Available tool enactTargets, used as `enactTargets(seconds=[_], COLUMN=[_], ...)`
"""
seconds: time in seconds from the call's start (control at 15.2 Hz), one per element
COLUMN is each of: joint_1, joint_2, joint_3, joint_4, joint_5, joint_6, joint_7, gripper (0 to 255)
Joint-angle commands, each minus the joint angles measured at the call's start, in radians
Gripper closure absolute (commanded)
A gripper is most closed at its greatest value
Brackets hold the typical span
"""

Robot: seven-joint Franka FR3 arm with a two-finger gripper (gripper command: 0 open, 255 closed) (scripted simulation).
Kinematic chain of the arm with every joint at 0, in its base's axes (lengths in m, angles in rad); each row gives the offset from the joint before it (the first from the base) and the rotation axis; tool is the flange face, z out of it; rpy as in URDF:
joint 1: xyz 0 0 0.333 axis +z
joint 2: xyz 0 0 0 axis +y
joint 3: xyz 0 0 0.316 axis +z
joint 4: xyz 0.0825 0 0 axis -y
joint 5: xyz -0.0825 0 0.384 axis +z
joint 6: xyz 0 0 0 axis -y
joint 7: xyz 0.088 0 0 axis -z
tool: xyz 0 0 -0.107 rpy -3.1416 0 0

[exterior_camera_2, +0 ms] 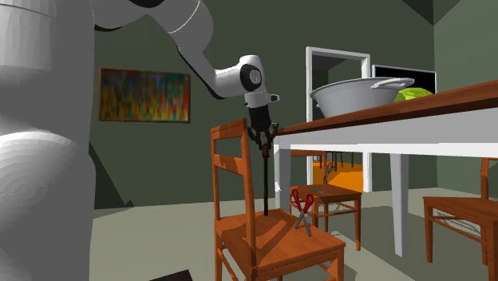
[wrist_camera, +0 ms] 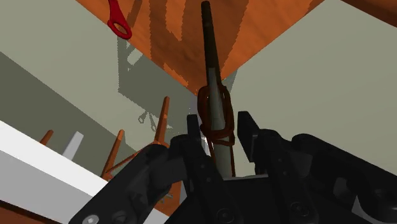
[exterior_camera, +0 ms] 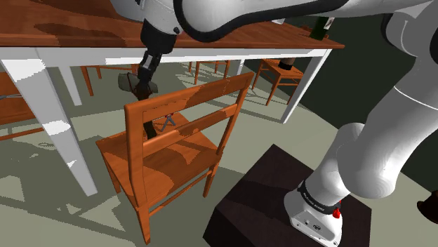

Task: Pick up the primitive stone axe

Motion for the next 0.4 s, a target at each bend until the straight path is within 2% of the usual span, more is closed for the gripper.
enactTargets(seconds=[0.0,0.33], joint_1=[0.0,0.0], joint_2=[-0.007,-0.012], joint_3=[0.0,0.0], joint_4=[0.019,0.056], joint_5=[0.003,0.005], joint_6=[-0.026,-0.068], joint_7=[-0.001,-0.003], gripper=[255,255])
